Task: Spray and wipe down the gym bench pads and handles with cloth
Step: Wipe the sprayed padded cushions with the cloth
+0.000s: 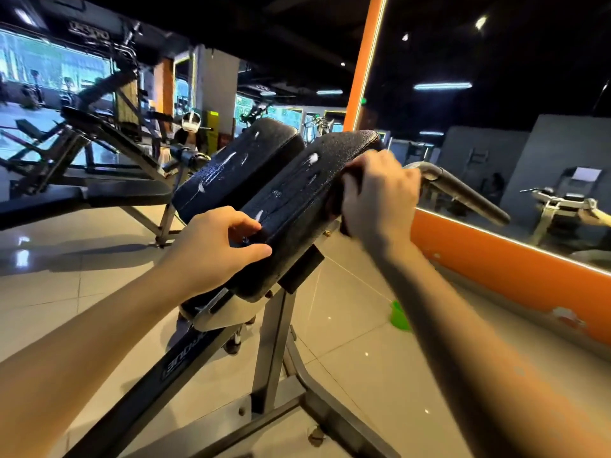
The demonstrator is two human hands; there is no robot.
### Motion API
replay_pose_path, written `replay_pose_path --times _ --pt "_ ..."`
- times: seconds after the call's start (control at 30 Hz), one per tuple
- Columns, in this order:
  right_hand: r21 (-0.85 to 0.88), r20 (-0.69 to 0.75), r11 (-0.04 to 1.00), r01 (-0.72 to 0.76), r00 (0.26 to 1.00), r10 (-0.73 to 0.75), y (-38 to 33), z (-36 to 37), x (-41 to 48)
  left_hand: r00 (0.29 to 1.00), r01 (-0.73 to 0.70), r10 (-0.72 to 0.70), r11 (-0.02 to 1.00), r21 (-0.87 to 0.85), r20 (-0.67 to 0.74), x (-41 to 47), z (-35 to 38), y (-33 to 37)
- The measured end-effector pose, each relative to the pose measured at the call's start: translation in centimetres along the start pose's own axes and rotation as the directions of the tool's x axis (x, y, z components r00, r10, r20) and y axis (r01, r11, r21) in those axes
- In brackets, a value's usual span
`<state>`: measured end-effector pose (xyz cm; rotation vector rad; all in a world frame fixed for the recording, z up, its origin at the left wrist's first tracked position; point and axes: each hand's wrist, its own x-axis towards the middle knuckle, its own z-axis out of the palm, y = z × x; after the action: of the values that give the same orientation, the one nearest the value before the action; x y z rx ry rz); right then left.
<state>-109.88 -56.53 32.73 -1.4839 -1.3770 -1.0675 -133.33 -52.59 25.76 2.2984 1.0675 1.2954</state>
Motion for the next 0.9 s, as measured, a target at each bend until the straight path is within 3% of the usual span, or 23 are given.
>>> replay_pose_path --times 0.1,0.17,0.27,0.33,0.47,0.57,0.63,0.7,0.77,0.9 --pt "-0.009 0.009 0.989 -0.148 0.989 0.149 0.7 0.0 2.1 1.000 0.002 -0.002 1.000 0.003 0.000 0.2 -0.1 0.0" --pt "0.044 0.029 0.990 -0.131 0.991 0.130 -1.9 0.0 -1.5 1.000 0.003 -0.003 1.000 -0.007 0.008 0.3 -0.2 -0.1" --pt "0.191 0.168 0.979 0.063 0.981 -0.096 -6.3 -0.6 -9.5 0.999 -0.034 0.034 0.999 -0.003 -0.003 0.1 -0.1 -0.4" --pt "0.206 0.173 0.964 0.169 0.963 -0.206 -5.7 -0.5 -9.9 0.999 -0.048 0.048 0.999 -0.012 0.009 -0.1 -0.2 -0.6" --pt "0.044 0.029 0.999 -0.005 1.000 0.004 -1.1 0.4 -2.6 0.998 -0.026 0.028 0.999 -0.039 0.049 -0.6 -0.2 -0.8" --pt "0.109 0.009 0.992 -0.064 0.998 0.063 -2.6 0.5 -4.4 0.999 -0.014 0.016 0.998 -0.054 0.037 -1.0 -0.3 -0.8" --pt "0.228 0.106 0.973 -0.029 0.994 0.004 -5.9 0.6 -9.5 1.000 -0.002 0.001 0.998 -0.070 -0.015 -1.4 -0.2 -1.1" --pt "0.295 0.184 0.948 0.118 0.967 -0.177 -7.9 0.2 -14.0 0.992 0.024 -0.030 0.998 -0.056 -0.121 -2.1 0.2 -1.7" --pt "0.257 0.145 0.937 0.237 0.949 -0.280 -6.9 0.3 -13.7 0.979 0.077 -0.085 0.996 -0.049 -0.186 -2.7 0.5 -1.8" --pt "0.009 -0.005 0.997 0.075 0.997 -0.075 -1.6 0.2 -5.3 0.974 0.160 -0.167 0.985 -0.057 -0.151 -3.4 0.8 -1.5"
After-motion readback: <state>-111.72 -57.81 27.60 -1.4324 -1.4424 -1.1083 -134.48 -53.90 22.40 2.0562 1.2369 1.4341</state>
